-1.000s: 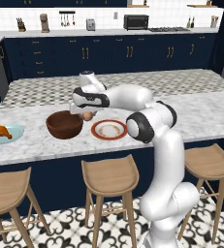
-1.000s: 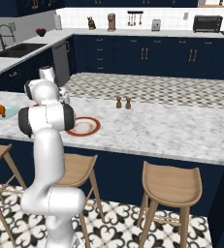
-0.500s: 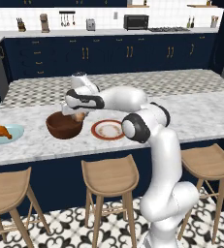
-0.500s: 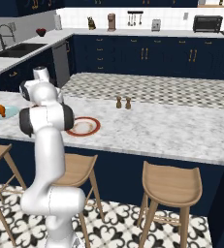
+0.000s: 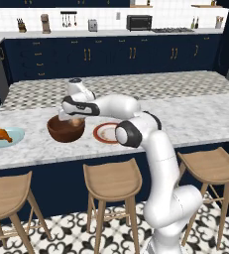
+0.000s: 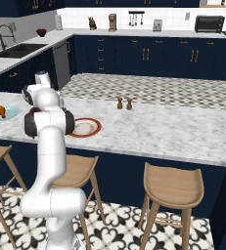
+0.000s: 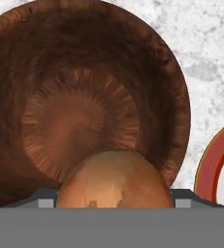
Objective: Pick the chicken drumstick and onion from their plates and place them in the bowl. Then put the bowl in the fridge.
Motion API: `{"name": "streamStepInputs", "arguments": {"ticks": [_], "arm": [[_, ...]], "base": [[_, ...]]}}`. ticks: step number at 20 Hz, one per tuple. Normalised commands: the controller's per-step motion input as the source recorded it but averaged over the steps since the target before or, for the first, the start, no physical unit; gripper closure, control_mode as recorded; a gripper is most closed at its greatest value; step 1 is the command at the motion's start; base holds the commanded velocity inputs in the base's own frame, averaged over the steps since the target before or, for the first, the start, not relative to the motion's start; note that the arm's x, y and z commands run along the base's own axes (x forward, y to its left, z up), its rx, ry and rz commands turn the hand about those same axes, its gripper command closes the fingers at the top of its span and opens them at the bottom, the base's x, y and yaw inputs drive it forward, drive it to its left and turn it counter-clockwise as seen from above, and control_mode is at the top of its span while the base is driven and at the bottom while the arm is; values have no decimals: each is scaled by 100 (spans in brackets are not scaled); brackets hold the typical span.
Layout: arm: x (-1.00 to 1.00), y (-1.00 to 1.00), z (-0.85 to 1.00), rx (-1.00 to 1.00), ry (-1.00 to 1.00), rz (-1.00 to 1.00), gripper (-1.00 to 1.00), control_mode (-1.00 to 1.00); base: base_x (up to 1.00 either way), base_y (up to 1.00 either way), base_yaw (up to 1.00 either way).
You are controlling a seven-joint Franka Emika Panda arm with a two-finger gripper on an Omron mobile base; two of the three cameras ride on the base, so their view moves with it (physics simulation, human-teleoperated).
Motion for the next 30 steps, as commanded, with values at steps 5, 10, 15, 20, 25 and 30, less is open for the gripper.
{"name": "streamStepInputs", "arguments": {"ticks": [5, 10, 15, 20, 25, 30], "arm": [[-11, 0, -28, 0, 0, 0, -100, -100], [-2, 0, -11, 0, 0, 0, -100, -100], [-1, 0, 1, 0, 0, 1, -100, -100], [-11, -15, 16, 0, 0, 0, -100, -100], [-58, -83, 35, 5, 0, 0, -100, -100], [-92, -100, 0, 10, -10, 0, -100, -100]], "base": [[0, 0, 0], [0, 0, 0], [0, 0, 0], [0, 0, 0], [0, 0, 0], [0, 0, 0]]}}
